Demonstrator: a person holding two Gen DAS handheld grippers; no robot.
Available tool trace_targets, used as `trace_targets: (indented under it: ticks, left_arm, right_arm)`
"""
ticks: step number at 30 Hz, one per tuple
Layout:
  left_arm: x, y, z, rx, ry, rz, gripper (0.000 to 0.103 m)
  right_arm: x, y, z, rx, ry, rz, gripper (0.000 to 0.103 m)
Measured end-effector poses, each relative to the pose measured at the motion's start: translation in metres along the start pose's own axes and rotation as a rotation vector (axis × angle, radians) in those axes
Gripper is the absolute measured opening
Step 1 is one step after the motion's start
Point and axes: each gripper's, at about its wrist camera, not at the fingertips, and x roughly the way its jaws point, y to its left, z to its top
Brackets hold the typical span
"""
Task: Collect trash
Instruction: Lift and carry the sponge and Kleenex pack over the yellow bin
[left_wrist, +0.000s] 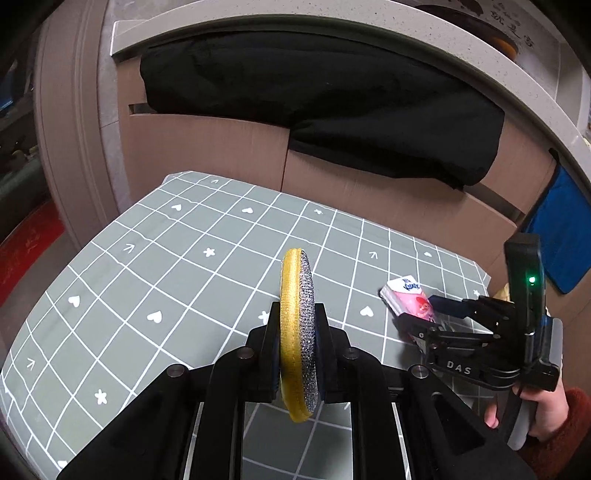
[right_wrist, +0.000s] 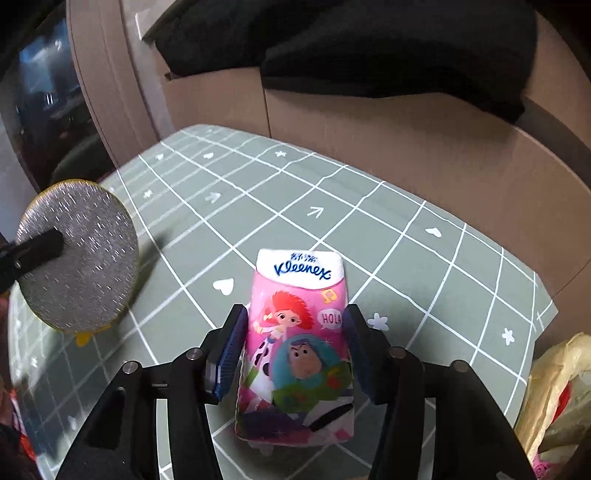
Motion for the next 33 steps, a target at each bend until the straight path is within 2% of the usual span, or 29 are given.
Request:
trace_targets:
  ticks: [3, 8, 11, 14, 17, 26, 29, 33]
  left_arm:
    - [0.000, 0.001, -0.001, -0.004, 0.003, -0.008, 0.015]
    - [-0.004, 0.001, -0.002, -0.005, -0.002, -0.014, 0.015]
    - [-0.006, 0.002, -0.002, -0.008, -0.004, -0.008, 0.015]
    - [-0.013, 0.001, -0.003, -0.003, -0.017, -0.012, 0.015]
    - [-0.023, -0.002, -0.002, 0.009, -0.038, -0.013, 0.015]
    - [-0.070, -0.017, 0.016, 0.024, -0.137, -0.009, 0.015]
    - [-0.092, -0.031, 0.028, 0.055, -0.193, -0.010, 0.015]
    - [-0.118, -0.049, 0.041, 0.080, -0.259, -0.019, 0.015]
  right_arm:
    - [0.003, -0.001, -0.001, -0.003, 0.013, -0.004, 0.052]
    - [0.003, -0.013, 0.000, 0.077, 0.017, 0.030, 0.052]
    - [0.002, -0.011, 0.000, 0.070, 0.035, 0.004, 0.052]
    - [-0.008, -0.009, -0.001, 0.073, 0.026, 0.033, 0.046]
    - [-0.029, -0.007, -0.002, 0.088, -0.024, 0.068, 0.044]
    - [-0.110, 0.007, 0.008, 0.029, -0.177, 0.046, 0.043]
    - [-0.138, 0.008, 0.010, 0.020, -0.227, 0.050, 0.043]
    - [-0.175, 0.006, 0.010, -0.002, -0.305, 0.015, 0.043]
